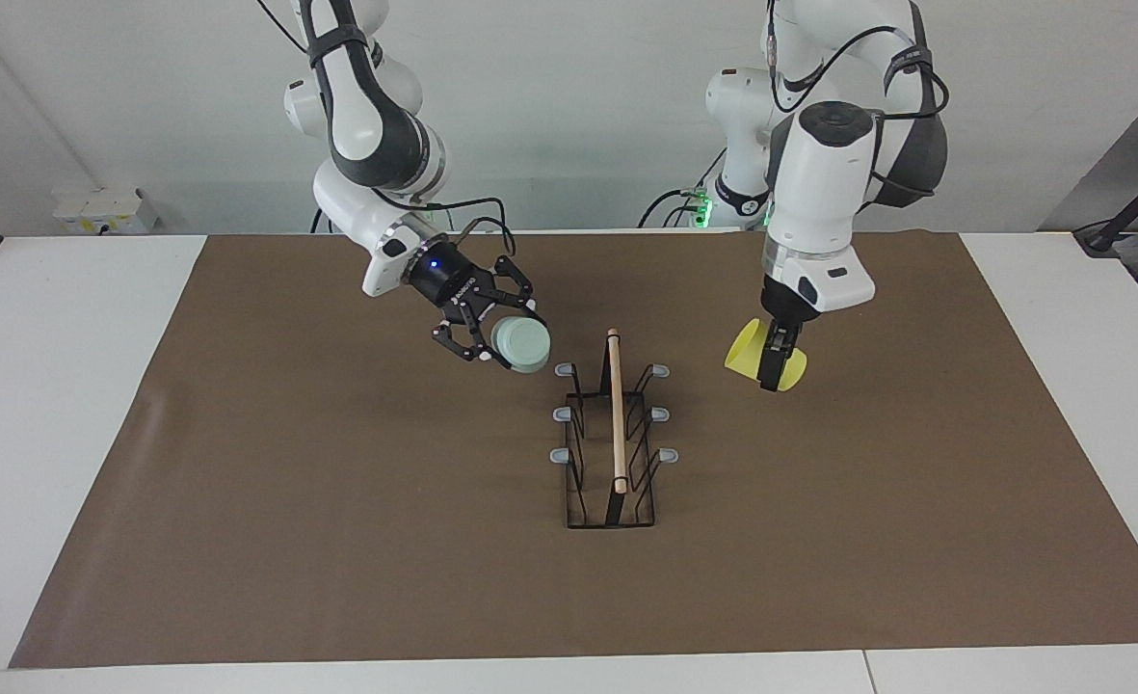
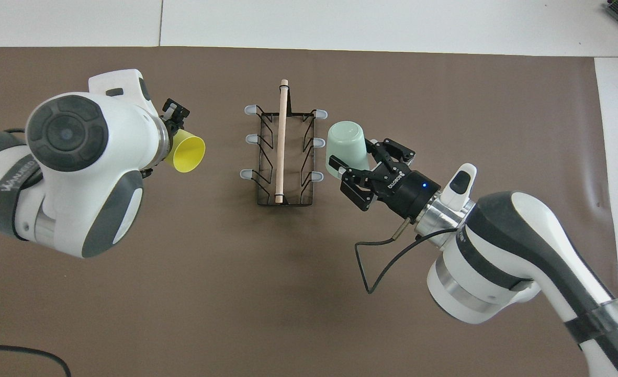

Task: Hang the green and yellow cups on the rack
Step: 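Carry the yellow cup to a rack peg while the right gripper hangs the green cup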

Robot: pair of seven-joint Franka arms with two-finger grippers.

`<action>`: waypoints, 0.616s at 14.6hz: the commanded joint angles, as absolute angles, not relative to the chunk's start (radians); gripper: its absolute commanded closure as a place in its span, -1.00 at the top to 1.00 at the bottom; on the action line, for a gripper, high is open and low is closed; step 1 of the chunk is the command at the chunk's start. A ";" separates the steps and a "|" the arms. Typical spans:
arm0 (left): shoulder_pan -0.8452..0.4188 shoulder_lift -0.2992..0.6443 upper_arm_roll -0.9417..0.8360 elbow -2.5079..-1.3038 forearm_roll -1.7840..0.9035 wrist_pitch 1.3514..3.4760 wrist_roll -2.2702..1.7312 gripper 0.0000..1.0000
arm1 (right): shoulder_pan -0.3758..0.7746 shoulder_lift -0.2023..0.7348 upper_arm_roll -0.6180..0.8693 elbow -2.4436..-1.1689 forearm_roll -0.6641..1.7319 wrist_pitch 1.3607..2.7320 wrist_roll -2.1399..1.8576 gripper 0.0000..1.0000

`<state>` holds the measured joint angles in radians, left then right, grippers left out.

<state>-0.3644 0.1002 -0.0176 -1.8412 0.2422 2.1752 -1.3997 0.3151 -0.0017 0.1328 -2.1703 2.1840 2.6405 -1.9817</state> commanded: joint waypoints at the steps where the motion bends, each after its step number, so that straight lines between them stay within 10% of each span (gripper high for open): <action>1: -0.443 0.066 -0.002 -1.927 0.461 2.233 -1.486 -1.00 | 0.350 -0.005 0.133 -2.195 2.340 2.629 -2.107 -1.00; 9: -0.541 0.066 -0.002 -1.974 0.938 2.289 -1.807 -1.00 | 0.347 0.071 0.132 -2.215 2.605 2.461 -2.482 -1.00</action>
